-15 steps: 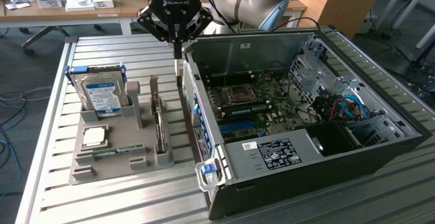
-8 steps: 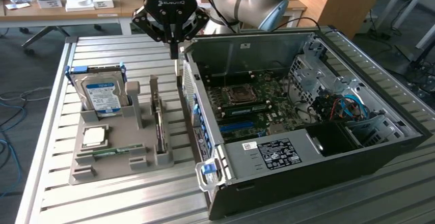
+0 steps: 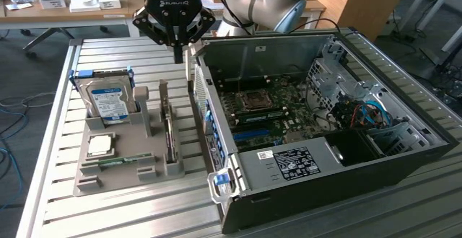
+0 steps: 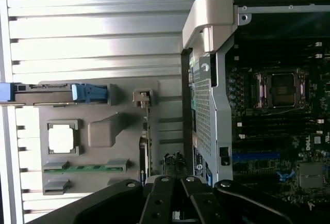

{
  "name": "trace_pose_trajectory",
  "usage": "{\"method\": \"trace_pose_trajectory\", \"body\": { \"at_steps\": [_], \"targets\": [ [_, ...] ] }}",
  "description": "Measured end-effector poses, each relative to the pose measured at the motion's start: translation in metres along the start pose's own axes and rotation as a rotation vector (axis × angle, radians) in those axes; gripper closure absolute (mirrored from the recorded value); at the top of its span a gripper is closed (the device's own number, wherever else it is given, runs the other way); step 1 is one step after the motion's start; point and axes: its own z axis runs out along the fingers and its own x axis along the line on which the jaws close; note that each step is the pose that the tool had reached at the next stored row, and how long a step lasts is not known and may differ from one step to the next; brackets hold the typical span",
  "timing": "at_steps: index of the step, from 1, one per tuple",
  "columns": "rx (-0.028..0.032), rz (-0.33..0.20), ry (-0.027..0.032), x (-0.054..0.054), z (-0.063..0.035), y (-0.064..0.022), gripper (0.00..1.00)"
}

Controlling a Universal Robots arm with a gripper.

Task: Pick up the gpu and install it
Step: 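Reach for the gpu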

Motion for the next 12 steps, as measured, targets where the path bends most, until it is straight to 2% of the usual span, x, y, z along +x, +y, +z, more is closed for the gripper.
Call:
{"method": "trace_pose_trajectory", "body": {
  "at_steps": [12],
  "targets": [
    [0.0,0.0,0.0,0.0092,-0.0002,-0.0007,0.89]
  ]
}}
